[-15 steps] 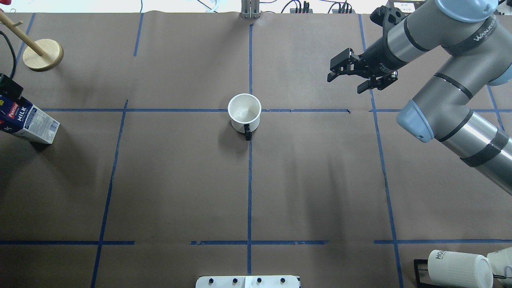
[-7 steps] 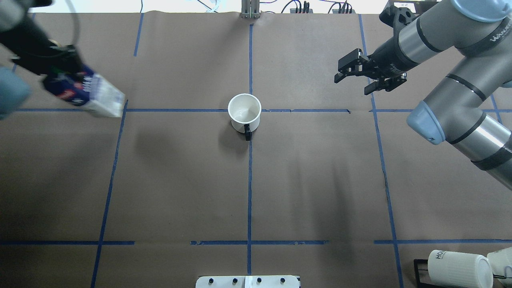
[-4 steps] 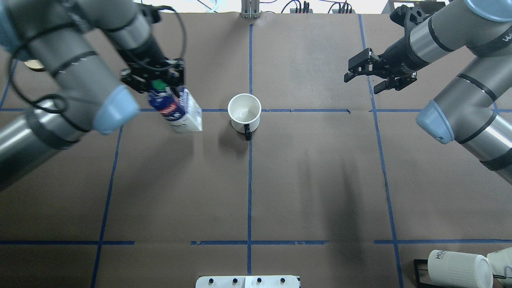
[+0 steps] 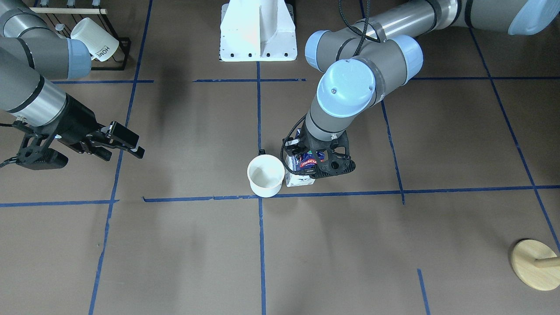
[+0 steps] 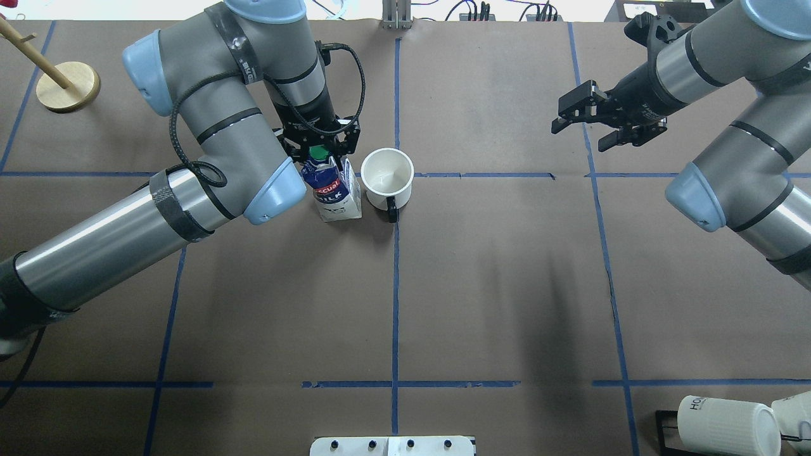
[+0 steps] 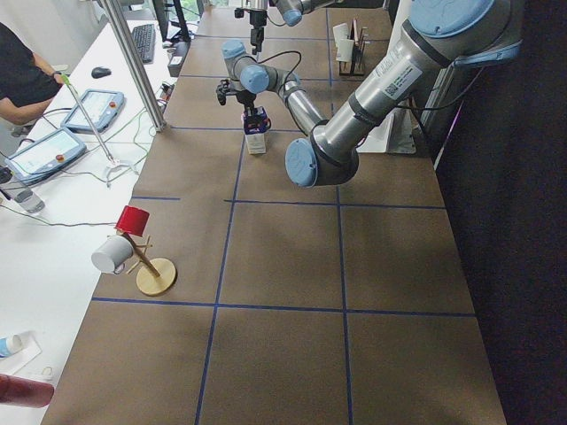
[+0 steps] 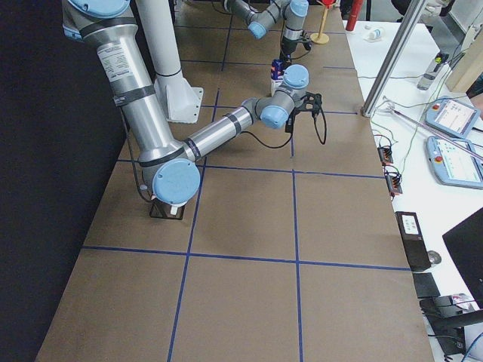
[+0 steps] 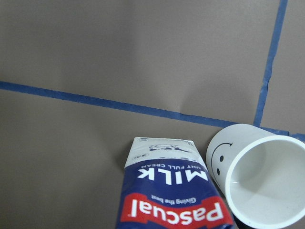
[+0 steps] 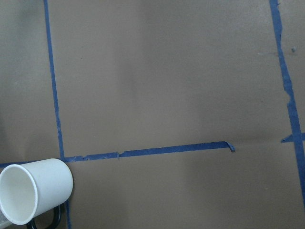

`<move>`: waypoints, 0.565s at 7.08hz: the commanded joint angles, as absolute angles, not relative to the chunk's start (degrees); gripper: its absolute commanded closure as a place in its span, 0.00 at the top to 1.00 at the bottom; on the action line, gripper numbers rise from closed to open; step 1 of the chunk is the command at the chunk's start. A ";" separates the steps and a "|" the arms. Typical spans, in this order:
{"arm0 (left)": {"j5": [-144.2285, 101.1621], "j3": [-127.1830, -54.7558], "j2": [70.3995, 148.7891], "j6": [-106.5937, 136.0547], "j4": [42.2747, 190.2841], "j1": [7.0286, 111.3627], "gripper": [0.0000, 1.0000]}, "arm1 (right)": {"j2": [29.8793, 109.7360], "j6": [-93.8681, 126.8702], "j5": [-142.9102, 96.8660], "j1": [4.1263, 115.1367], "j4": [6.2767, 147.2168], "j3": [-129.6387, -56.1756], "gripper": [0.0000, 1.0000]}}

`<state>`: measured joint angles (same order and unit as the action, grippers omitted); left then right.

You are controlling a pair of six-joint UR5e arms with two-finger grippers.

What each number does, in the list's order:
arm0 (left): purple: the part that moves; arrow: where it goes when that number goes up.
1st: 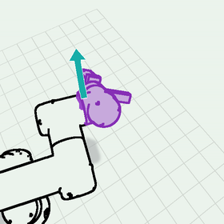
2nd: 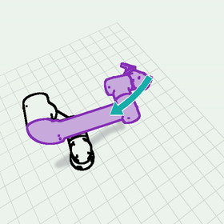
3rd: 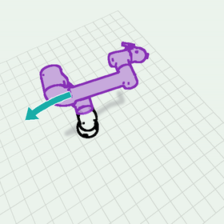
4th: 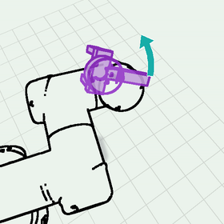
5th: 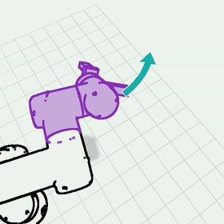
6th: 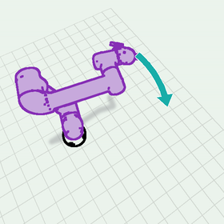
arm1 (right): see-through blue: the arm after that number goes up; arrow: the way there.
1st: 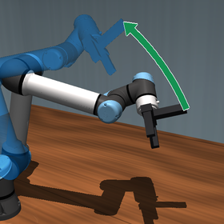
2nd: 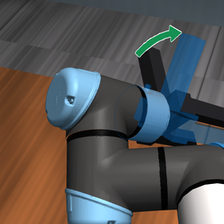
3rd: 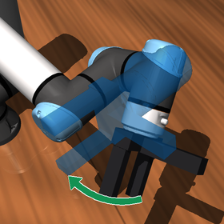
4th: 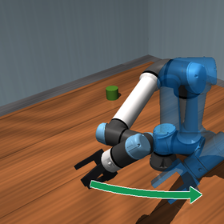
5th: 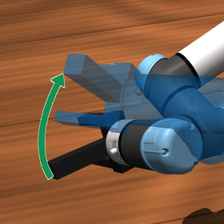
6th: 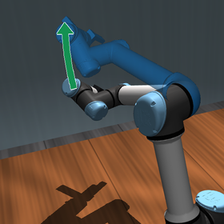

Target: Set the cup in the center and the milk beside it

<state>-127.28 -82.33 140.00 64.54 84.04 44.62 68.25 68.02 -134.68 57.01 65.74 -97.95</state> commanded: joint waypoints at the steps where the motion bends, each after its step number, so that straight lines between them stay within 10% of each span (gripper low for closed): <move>1: -126.57 -82.87 140.45 64.60 84.55 44.65 1.00 | 68.29 68.03 -134.56 57.04 65.74 -97.91 1.00; 4: -125.43 -99.60 135.91 62.95 80.01 52.97 1.00 | 68.90 67.94 -134.91 57.22 65.83 -98.96 1.00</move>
<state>-126.01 -92.43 138.67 64.22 82.49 49.42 68.41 67.95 -134.74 57.13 65.76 -98.20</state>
